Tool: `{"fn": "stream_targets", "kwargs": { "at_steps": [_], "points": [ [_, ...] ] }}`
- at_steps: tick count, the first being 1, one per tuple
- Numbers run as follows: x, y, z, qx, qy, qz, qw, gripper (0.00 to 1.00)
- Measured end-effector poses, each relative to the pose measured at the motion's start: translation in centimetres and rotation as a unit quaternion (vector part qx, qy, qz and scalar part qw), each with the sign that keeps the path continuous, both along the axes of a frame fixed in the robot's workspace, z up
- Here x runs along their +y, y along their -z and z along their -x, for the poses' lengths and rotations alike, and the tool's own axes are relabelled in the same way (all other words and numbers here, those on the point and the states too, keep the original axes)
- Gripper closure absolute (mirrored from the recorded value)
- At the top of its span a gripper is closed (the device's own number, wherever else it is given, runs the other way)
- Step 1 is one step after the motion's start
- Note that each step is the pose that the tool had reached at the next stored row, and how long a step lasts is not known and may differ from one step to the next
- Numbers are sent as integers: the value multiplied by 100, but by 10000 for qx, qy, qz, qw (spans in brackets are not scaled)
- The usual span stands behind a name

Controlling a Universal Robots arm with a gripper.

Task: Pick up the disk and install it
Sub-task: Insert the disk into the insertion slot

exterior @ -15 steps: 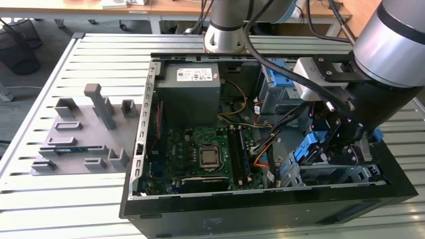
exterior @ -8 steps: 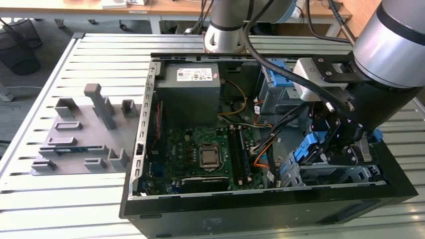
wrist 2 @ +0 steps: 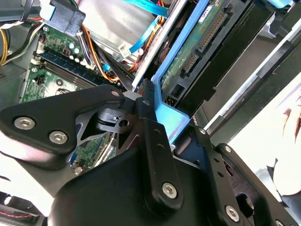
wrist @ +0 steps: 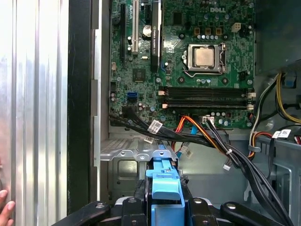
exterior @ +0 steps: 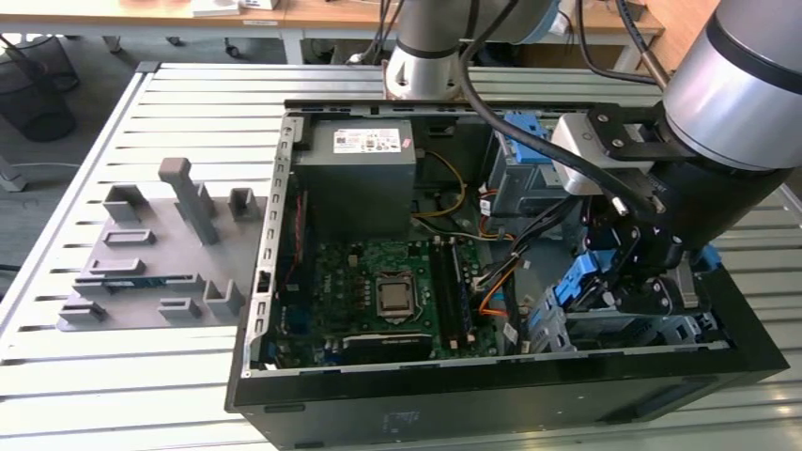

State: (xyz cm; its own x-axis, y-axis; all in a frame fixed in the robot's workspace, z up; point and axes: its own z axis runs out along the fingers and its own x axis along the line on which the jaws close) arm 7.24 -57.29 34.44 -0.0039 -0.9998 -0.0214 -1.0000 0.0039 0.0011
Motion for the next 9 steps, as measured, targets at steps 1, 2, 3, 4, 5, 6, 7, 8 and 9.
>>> {"fn": "stream_targets", "kwargs": {
  "at_steps": [1, 2, 3, 4, 5, 6, 7, 8, 9],
  "points": [
    [0, 1, 0, 0, 0, 0, 10000, 62],
    [0, 1, 0, 0, 0, 0, 10000, 62],
    [0, 1, 0, 0, 0, 0, 10000, 56],
    [0, 2, 0, 0, 0, -1, 10000, 56],
    [0, 1, 0, 0, 0, 0, 10000, 56],
    [0, 1, 0, 0, 0, 0, 10000, 56],
    [0, 2, 0, 0, 0, -1, 10000, 56],
    [0, 1, 0, 0, 0, 0, 10000, 56],
    [0, 2, 0, 0, 0, 0, 10000, 58]
  ]
}}
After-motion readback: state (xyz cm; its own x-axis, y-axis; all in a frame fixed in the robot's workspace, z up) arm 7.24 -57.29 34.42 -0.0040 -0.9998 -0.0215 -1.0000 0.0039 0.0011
